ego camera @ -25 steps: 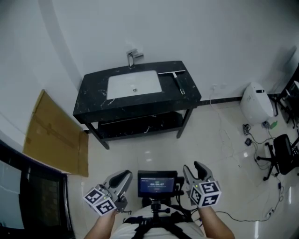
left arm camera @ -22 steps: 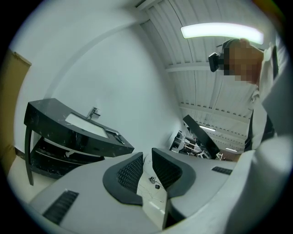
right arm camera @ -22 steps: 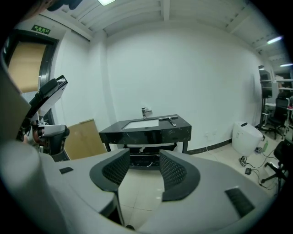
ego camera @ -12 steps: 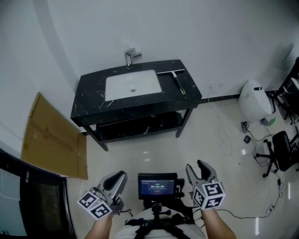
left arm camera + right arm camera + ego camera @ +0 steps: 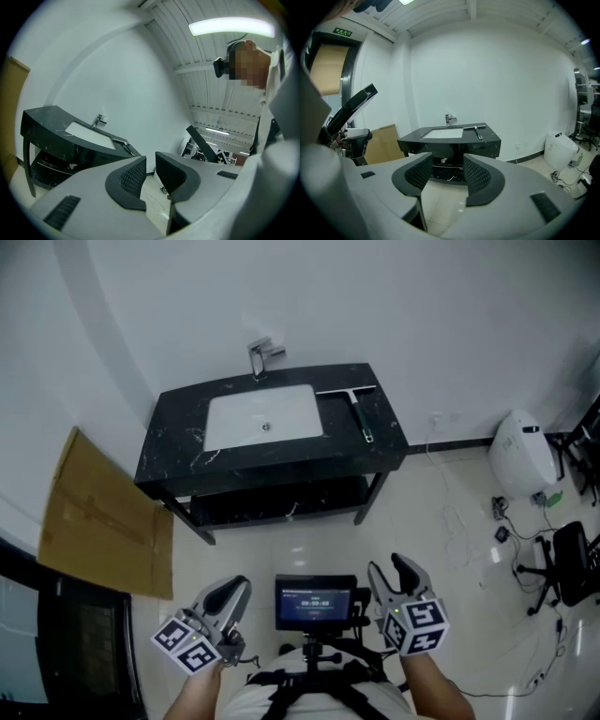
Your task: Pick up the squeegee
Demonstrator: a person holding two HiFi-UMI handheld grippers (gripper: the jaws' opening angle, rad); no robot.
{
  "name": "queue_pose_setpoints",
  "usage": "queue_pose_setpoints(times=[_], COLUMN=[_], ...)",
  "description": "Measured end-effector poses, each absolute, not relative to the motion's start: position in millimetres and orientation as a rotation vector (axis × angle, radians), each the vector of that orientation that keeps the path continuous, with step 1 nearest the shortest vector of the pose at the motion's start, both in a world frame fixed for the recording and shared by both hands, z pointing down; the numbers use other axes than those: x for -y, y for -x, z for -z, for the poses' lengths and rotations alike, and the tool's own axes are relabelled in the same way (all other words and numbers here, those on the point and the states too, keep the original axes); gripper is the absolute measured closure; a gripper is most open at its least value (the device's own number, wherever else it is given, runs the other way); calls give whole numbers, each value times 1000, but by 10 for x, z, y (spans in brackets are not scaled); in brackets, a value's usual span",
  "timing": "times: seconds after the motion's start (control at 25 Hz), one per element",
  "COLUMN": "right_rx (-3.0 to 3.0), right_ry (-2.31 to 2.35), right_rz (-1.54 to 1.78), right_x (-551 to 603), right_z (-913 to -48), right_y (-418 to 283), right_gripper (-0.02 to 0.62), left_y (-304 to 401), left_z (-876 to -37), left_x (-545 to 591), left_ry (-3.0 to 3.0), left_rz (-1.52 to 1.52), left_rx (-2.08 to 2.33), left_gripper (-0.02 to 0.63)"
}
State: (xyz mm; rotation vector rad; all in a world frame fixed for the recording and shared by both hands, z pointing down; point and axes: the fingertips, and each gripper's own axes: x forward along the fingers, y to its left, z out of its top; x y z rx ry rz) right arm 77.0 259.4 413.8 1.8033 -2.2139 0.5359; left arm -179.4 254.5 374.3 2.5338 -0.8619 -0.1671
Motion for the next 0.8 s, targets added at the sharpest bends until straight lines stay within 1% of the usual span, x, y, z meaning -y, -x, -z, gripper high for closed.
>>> queue_pose_setpoints(times=[0.44, 0.8], right_rx=[2249, 2233], right_ry=[-1765, -1770], right_rz=[-557, -601], right_x=[-2150, -1854], right_z=[-4184, -4273], right_y=[-1258, -1305], right_gripper=[396, 396], left_y=[1304, 1224], left_z=[-3753, -3840], left_x=[-2225, -1946], left_ry=[-2505, -2482], left_rz=[145, 134], left_rx=[900, 879], left_gripper=[549, 549])
